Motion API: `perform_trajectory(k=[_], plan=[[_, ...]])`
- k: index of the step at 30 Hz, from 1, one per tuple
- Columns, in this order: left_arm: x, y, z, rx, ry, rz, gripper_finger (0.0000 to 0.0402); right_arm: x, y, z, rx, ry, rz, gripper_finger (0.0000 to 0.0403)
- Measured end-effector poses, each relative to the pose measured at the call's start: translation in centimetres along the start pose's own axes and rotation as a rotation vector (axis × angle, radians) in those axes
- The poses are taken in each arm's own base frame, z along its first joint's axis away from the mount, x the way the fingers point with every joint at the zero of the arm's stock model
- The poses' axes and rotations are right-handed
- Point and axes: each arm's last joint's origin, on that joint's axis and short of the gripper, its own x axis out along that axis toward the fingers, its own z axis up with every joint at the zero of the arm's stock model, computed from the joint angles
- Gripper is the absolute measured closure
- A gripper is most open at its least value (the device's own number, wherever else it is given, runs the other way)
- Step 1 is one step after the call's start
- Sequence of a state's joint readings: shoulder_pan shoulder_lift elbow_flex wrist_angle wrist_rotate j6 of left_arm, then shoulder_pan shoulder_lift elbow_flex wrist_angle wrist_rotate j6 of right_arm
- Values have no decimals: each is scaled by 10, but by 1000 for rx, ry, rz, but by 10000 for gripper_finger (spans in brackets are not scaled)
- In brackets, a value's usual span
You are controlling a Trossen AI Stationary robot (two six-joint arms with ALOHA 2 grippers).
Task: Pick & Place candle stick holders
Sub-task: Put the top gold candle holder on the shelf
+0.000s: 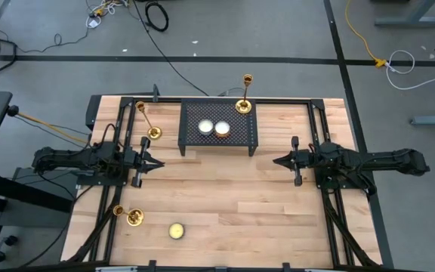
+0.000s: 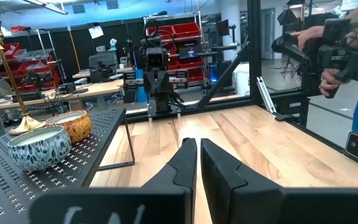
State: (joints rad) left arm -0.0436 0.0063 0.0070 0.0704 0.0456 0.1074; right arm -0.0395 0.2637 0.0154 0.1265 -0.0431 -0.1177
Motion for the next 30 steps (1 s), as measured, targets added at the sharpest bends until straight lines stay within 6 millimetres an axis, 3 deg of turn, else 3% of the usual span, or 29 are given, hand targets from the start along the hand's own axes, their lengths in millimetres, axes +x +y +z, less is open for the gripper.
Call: perform_trajectory(k=[17,30], plan=[[0,0,0,0,0,0,376,-17,0,9,-1,-141,-16,401],[0,0,0,0,0,0,376,-18,0,10,1,-150,-20,390]])
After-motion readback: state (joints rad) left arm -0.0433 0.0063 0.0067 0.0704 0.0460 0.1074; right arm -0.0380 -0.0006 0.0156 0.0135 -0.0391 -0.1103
